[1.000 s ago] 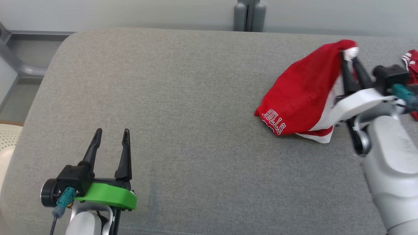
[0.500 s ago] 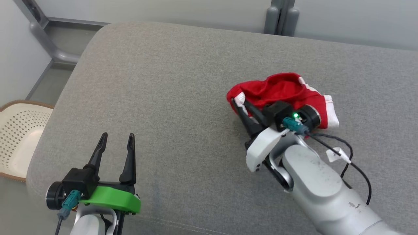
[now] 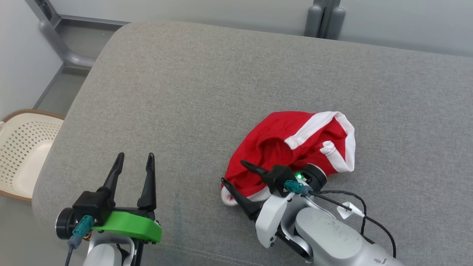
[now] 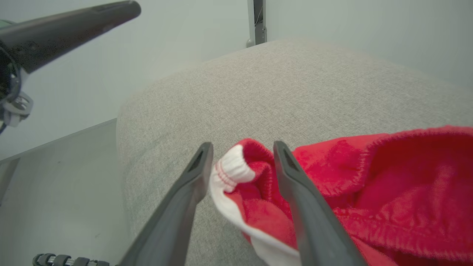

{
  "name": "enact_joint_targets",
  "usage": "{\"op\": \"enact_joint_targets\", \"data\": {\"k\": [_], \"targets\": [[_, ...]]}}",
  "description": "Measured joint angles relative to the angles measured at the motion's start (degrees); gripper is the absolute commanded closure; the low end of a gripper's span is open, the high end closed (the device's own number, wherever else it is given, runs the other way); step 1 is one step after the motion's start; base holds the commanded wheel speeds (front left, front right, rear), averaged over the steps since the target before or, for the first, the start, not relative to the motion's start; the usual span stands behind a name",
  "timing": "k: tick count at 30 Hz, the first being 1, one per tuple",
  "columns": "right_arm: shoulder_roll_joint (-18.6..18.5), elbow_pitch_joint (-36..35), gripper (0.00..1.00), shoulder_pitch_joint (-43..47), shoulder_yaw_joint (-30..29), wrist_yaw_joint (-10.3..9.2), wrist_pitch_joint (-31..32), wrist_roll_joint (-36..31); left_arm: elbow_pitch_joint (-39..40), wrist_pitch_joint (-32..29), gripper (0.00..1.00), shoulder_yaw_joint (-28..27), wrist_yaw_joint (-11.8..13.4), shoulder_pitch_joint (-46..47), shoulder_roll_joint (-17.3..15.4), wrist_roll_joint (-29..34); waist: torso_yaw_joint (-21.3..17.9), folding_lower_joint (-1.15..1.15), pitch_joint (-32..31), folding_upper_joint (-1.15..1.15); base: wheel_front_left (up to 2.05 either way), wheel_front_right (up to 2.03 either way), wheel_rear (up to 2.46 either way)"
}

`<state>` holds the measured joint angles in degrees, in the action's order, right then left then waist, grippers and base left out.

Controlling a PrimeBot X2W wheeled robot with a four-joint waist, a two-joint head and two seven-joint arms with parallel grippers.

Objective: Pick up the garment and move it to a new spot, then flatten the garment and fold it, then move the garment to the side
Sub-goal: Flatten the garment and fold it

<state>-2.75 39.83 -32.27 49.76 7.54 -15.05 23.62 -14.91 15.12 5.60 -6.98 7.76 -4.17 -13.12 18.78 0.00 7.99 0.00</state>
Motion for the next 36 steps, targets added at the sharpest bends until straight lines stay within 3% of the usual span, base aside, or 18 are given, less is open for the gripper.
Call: {"op": "enact_joint_targets", "data": {"k": [4,13,19,29,30,31,32,36], "targets": [[-0.33,-1.55,0.00,-1.04,-4.25,0.00,0.00,-0.79,0.11,0.00,0.00,-0.68,0.01,-0.01,-0.02,0.13,-1.27,0.00,-0.50,0.00,0.00,0.00,0.00],[-7.51,-6.76,0.00,0.11,-20.28,-0.01,0.00,-5.27,1.30,0.00,0.00,-1.78,0.29,-0.97,-0.16,0.60,-4.36,0.00,-1.82,0.00,0.00,0.00,0.00],[-10.54,-5.37,0.00,3.76,-30.85,-0.01,0.00,-6.84,1.98,0.00,0.00,-1.94,0.35,-1.28,-0.23,0.96,-5.53,0.00,-1.92,0.00,0.00,0.00,0.00],[-6.46,-0.08,0.00,6.68,-30.42,-0.01,0.07,-4.93,2.12,0.00,0.00,-1.45,0.35,-1.13,-0.05,1.15,-4.97,0.00,0.04,0.00,0.00,0.00,0.00],[-6.04,0.77,0.24,6.90,-29.99,-0.01,0.08,-4.23,2.05,0.00,0.00,-1.45,0.35,-1.07,-0.05,1.15,-4.86,0.00,0.17,0.00,0.00,0.00,0.00],[-5.71,1.71,0.55,7.00,-29.25,-0.01,0.12,-3.33,1.98,0.00,0.00,-1.44,0.34,-0.96,-0.04,1.15,-4.70,0.00,0.31,0.00,0.00,0.00,0.00],[-5.61,2.45,1.00,6.97,-28.70,-0.01,0.18,-2.57,1.92,0.00,0.00,-1.42,0.33,-0.90,-0.02,1.15,-4.54,0.00,0.43,0.00,0.00,0.00,0.00],[-6.58,3.23,1.00,4.93,-27.47,-0.01,0.15,-1.13,1.80,0.00,0.00,-1.55,0.20,-0.80,0.05,1.15,-4.11,0.00,0.80,0.00,0.00,0.00,0.00]]}}
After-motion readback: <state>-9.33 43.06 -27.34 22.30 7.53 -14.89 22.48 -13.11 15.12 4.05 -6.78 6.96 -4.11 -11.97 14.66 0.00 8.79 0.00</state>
